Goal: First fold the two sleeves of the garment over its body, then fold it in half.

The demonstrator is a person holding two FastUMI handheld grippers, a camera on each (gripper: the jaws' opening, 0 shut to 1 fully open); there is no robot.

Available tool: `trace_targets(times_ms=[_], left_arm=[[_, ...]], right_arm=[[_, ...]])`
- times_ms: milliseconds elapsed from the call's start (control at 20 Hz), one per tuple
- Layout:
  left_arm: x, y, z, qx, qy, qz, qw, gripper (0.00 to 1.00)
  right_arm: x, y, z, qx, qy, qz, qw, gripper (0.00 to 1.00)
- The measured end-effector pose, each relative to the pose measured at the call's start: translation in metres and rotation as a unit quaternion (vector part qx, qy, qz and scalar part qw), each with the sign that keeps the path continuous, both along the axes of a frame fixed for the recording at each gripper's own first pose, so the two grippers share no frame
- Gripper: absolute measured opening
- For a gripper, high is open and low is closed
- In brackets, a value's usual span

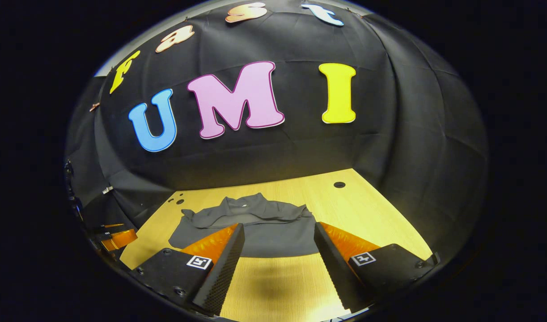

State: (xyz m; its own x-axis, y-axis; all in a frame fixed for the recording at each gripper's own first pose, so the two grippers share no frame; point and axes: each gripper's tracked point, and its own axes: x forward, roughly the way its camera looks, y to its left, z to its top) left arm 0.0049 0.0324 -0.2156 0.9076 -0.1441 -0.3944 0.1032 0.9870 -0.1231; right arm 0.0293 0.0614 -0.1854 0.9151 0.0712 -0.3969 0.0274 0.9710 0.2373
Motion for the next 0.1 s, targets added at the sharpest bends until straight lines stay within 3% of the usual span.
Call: trace_targets(times_ms=[100], left_arm=[[0.0017, -0.0023, 0.0033, 0.004, -0.005, 0.000, 1.000, 0.95]], right_arm=[[0.0051, 0.0003, 0.0036, 0.000, -0.007, 0.007, 1.000, 0.96]])
